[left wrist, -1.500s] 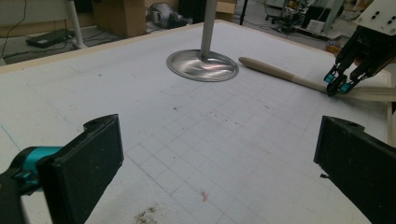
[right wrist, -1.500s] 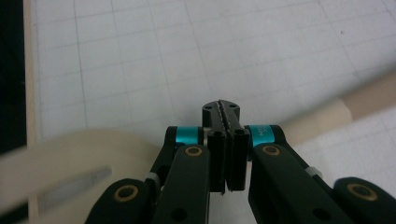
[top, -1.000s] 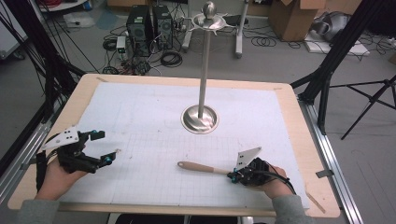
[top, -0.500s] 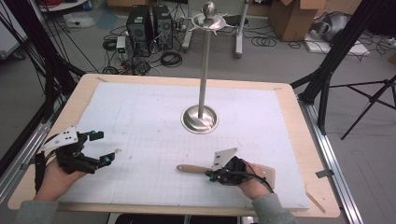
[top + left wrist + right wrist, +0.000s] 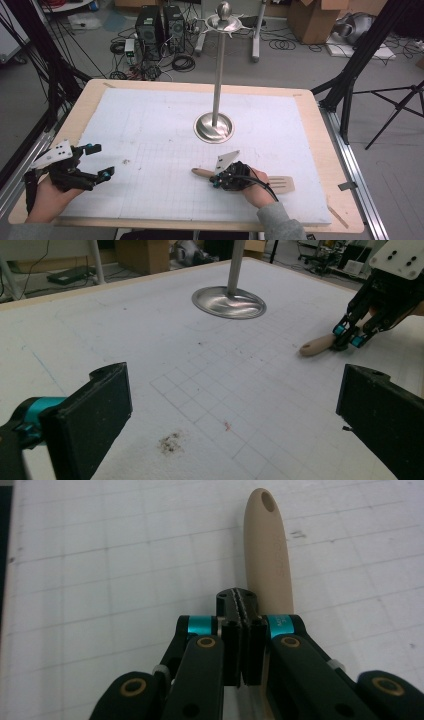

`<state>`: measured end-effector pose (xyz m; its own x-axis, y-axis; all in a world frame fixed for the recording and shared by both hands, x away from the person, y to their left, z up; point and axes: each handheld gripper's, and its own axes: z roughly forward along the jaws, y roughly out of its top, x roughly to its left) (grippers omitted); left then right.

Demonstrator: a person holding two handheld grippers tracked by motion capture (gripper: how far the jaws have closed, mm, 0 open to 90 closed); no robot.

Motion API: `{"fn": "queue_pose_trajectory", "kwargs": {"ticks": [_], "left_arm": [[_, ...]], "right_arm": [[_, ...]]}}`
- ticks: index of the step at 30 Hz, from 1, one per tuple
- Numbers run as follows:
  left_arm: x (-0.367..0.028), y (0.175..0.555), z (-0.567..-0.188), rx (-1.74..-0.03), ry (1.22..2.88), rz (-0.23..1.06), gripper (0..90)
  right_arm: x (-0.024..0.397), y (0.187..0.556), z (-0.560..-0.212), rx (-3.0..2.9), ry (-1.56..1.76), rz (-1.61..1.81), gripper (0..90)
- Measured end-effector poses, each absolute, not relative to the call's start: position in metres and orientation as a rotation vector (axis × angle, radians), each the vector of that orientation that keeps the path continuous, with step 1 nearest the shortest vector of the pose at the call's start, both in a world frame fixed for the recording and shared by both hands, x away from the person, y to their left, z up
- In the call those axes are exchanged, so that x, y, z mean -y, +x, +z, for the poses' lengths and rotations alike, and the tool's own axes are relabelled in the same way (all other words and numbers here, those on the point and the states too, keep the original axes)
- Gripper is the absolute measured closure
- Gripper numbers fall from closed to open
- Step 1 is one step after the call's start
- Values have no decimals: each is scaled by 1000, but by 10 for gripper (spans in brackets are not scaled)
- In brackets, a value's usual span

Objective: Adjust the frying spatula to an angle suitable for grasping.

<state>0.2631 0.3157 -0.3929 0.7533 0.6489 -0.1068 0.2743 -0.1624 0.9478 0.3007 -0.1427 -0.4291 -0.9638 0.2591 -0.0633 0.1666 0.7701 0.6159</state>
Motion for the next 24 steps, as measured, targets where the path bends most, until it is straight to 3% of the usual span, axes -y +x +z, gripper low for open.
{"fn": "queue_pose_trajectory", "kwargs": {"ticks": [24], "left_arm": [[-327, 252, -393, -758, 1739, 410, 18]], "right_arm": [[142, 324, -430, -2692, 510, 892, 897]]}}
